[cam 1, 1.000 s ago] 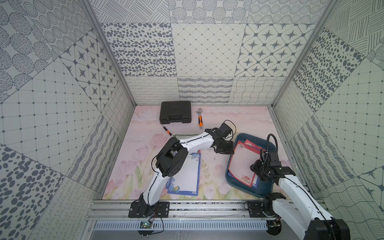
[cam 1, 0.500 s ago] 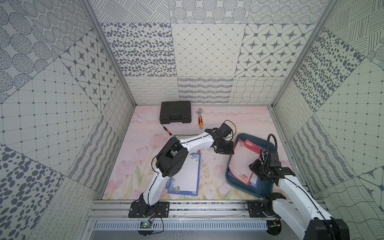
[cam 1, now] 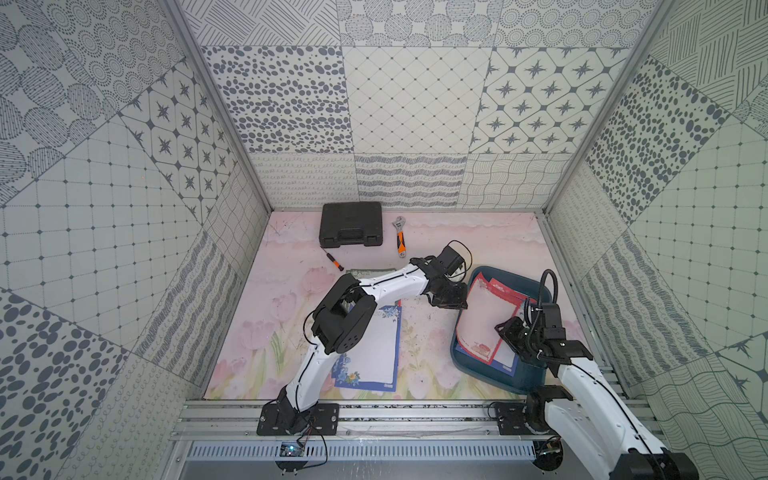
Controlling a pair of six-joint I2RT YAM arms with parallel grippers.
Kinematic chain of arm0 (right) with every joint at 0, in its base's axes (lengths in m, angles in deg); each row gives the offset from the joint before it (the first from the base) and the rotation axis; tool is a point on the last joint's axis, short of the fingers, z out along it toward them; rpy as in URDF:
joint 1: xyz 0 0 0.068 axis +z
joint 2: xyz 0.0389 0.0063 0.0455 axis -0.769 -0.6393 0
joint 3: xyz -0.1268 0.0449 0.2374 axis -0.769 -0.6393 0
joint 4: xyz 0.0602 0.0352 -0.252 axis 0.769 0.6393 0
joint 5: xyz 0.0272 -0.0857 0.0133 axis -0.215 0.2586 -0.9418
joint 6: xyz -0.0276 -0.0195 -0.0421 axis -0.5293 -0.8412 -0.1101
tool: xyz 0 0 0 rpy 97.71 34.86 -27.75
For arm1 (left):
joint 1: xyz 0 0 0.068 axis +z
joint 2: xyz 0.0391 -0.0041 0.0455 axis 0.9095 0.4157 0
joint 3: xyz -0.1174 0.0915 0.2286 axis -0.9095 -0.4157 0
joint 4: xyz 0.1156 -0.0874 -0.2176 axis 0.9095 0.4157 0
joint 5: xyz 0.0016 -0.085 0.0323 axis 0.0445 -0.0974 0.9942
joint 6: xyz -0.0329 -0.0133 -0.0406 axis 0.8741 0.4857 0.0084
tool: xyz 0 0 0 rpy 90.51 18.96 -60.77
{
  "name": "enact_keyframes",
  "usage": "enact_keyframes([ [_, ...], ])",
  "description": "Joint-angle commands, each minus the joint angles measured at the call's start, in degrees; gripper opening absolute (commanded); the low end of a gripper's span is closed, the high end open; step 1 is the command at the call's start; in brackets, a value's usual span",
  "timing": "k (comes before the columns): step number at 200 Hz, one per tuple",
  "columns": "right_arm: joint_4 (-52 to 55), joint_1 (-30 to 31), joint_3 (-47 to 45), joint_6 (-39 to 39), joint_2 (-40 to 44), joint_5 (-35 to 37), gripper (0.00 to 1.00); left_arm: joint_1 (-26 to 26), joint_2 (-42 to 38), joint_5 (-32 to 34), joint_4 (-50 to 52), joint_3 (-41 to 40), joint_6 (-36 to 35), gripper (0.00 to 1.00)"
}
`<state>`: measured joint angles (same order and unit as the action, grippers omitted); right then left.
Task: Take out the stationery paper from the storage box
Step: Pick up the stationery paper from the storage box.
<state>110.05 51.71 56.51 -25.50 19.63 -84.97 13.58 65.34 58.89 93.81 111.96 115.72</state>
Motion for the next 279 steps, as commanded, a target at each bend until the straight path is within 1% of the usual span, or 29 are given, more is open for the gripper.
enact_keyframes([
  [1, -3.9, -0.4, -1.2, 2.9, 2.4, -2.0, 0.4, -0.5, 1.0, 0.6, 3.3, 0.5, 0.4, 0.14],
  [30, -6.4, -0.6, -2.4, 4.6, 3.4, -3.4, 0.39, -0.5, 0.9, 0.5, 3.3, 0.7, 0.6, 0.14],
  [106, -14.8, -0.8, -3.6, 8.4, 2.0, -8.3, 0.34, -0.5, 1.0, 0.3, 3.8, 0.7, 0.7, 0.14],
  [138, -15.1, -0.8, -3.1, 8.2, 0.7, -8.9, 0.34, -0.6, 1.3, 0.2, 3.4, 0.4, 1.0, 0.14],
  [153, -14.6, -0.8, -3.0, 8.1, 0.1, -8.6, 0.38, -0.6, 1.3, 0.0, 3.3, 0.4, 1.2, 0.14],
  [167, -14.2, -0.8, -3.2, 8.0, -0.5, -7.8, 0.43, -0.7, 1.3, -0.1, 3.3, 0.6, 1.0, 0.14],
  [190, -14.5, -0.8, -3.5, 8.1, -1.8, -7.0, 0.43, -0.7, 1.2, -0.2, 3.3, 0.7, 1.0, 0.14],
  [258, -15.7, -0.8, -3.2, 7.7, -5.5, -7.6, 0.38, -0.8, 1.3, -0.7, 3.1, 0.8, 1.2, 0.14],
  [279, -15.0, -0.8, -2.4, 6.7, -7.2, -8.0, 0.35, -0.8, 1.0, -0.4, 3.0, 0.7, 1.1, 0.18],
])
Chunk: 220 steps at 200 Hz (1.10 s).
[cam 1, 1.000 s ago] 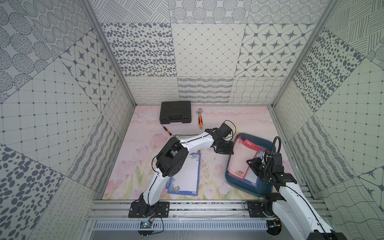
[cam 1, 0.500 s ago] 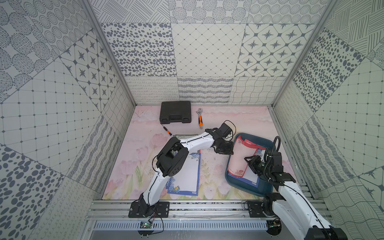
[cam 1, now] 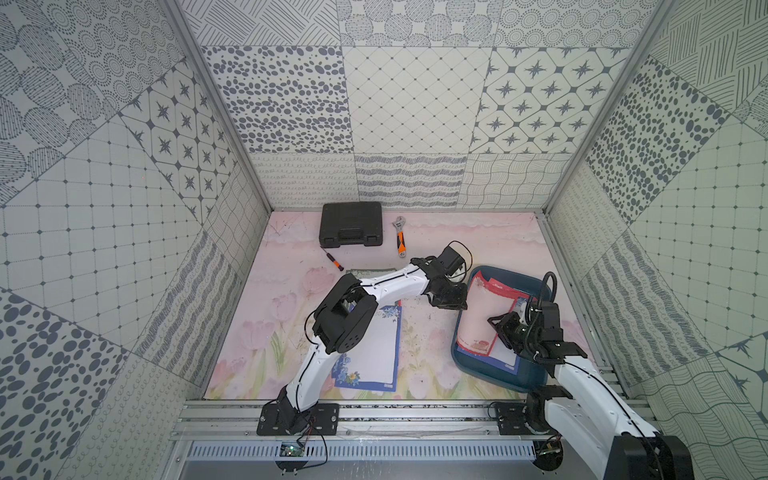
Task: Take out the stationery paper from the storage box
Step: Pick up the stationery paper from the storage box.
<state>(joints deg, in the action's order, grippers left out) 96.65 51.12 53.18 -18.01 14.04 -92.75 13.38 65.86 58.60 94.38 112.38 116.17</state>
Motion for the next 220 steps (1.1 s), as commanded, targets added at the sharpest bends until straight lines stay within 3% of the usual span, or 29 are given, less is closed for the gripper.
enact_keyframes([
  [1, -1.5, -0.2, 1.1, -0.9, -1.6, -0.3, 0.35, -0.6, 0.4, -0.1, 2.4, 0.2, 0.6, 0.18],
  [98, 3.6, -0.2, 3.4, -3.1, 0.9, 1.5, 0.13, -0.6, -0.7, 0.6, 2.7, 1.0, 0.1, 0.24],
  [166, 13.2, -0.2, 7.7, -6.6, 5.9, 4.4, 0.0, -0.6, -2.4, 0.8, 1.9, 1.4, -1.7, 0.35],
  [220, 18.2, -0.2, 11.9, -9.6, 7.9, 4.1, 0.0, -0.6, -6.2, 2.2, -0.3, 0.7, -4.5, 0.41],
])
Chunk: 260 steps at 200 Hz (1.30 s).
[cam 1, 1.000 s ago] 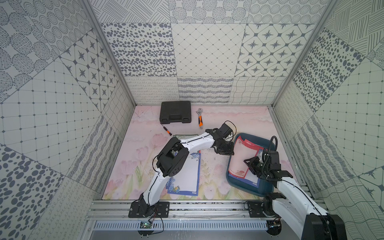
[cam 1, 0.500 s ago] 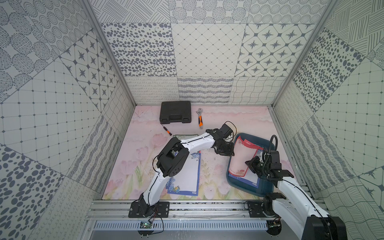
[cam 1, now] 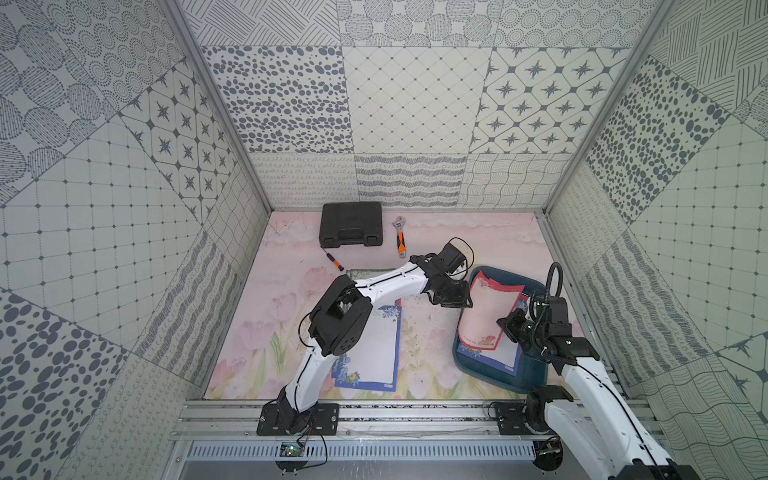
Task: Take out the stationery paper from the storage box
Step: Pick up the stationery paper from the storage box.
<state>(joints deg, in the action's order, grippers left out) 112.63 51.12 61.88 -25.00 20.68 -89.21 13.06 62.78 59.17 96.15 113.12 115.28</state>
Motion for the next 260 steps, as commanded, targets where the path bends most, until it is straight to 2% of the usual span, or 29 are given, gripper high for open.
enact_keyframes([
  [1, 2.2, -0.2, 3.3, -2.7, 1.2, 0.6, 0.0, -0.3, -3.3, 1.6, -2.1, 0.0, -3.6, 0.41],
  [51, 3.8, -0.2, 9.6, -6.4, 2.2, -0.3, 0.0, -0.3, -8.9, 4.3, -5.7, -3.0, -7.9, 0.43],
  [99, 1.2, -0.2, 16.1, -6.9, 2.8, -6.6, 0.0, -0.1, -15.3, 7.0, -12.2, -6.0, -13.8, 0.43],
  [135, -2.7, -0.1, 20.1, -8.3, 3.7, -10.5, 0.0, 0.0, -23.0, 8.6, -19.0, -12.0, -18.1, 0.43],
  [193, -14.8, -0.1, 23.2, -10.6, 7.2, -24.1, 0.0, 1.3, -37.1, 10.2, -23.4, -21.2, -26.1, 0.43],
  [221, -19.3, -0.1, 25.0, -12.3, 8.2, -30.0, 0.0, 1.8, -42.5, 11.2, -22.5, -22.4, -31.2, 0.43],
  [260, -29.3, 0.0, 27.0, -11.8, 9.2, -38.9, 0.0, 2.5, -48.4, 5.3, -24.3, -23.8, -34.7, 0.47],
])
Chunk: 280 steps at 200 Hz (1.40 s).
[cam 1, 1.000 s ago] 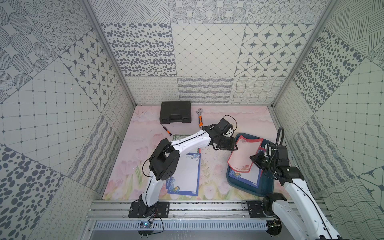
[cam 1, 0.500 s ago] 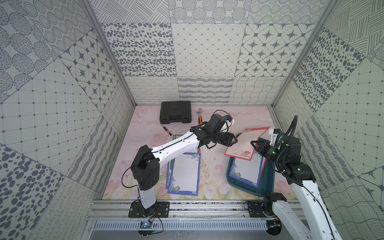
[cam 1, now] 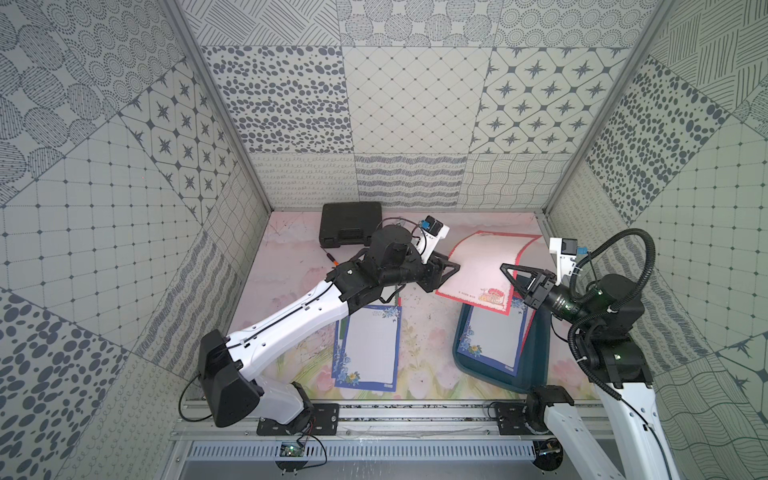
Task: Take out the stationery paper from the storage box
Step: Pick up the stationery paper from the storage box, then place the stationery paper at the center of the board.
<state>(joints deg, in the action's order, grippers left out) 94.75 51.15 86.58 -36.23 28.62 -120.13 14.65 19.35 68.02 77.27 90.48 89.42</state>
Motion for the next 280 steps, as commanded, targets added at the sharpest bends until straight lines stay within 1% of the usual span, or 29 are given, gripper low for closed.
enact_keyframes([
  [1, -11.7, -0.1, 2.3, -0.5, 1.4, -8.2, 0.0, 0.9, -5.0, -3.6, -5.5, -1.2, -8.9, 0.47],
  [9, -13.8, -0.1, 2.7, 0.1, 1.6, -9.4, 0.0, 0.9, -5.8, -5.0, -5.7, -1.2, -9.5, 0.51],
  [37, -16.3, -0.1, 5.5, -0.4, 1.4, -13.1, 0.0, 1.0, -7.0, -9.2, -5.3, -0.3, -10.5, 0.59],
  [60, -17.1, 0.0, 7.5, -0.5, 0.7, -15.3, 0.0, 1.0, -8.2, -11.6, -5.8, 0.0, -10.4, 0.63],
  [82, -21.2, 0.1, 7.9, 1.8, 0.0, -16.6, 0.0, 1.1, -9.8, -11.1, -5.4, 0.0, -11.0, 0.71],
  [99, -23.2, 0.2, 8.3, 2.6, -0.8, -17.4, 0.0, 1.5, -11.2, -10.9, -4.9, -0.6, -12.1, 0.72],
  [116, -23.2, 0.4, 8.5, 2.3, -1.4, -17.6, 0.0, 2.2, -12.7, -11.6, -6.6, -2.5, -11.5, 0.72],
  [132, -23.6, 0.6, 8.2, 2.4, -1.7, -17.7, 0.0, 3.7, -13.5, -14.0, -8.0, -3.8, -10.7, 0.72],
  [157, -24.7, 1.1, 6.9, 2.4, -1.6, -17.9, 0.0, 5.9, -13.8, -17.7, -7.1, -4.0, -9.5, 0.71],
  [165, -25.0, 1.3, 6.6, 2.4, -1.9, -18.1, 0.0, 6.4, -13.9, -19.8, -7.0, -4.2, -9.2, 0.71],
  [204, -25.2, 2.7, 6.3, 2.5, -3.2, -19.4, 0.0, 6.6, -13.8, -25.9, -6.7, -4.5, -8.8, 0.68],
  [242, -23.7, 4.6, 6.0, 1.9, -3.8, -21.2, 0.0, 6.9, -13.9, -29.9, -12.1, -4.7, -4.6, 0.6],
  [264, -18.3, 4.9, 6.0, -1.8, -3.3, -20.9, 0.0, 7.0, -13.5, -33.4, -17.1, -4.7, -0.7, 0.56],
  [280, -15.7, 4.9, 5.2, -3.8, -2.5, -19.2, 0.0, 7.0, -12.7, -34.4, -18.5, -4.1, 1.4, 0.51],
])
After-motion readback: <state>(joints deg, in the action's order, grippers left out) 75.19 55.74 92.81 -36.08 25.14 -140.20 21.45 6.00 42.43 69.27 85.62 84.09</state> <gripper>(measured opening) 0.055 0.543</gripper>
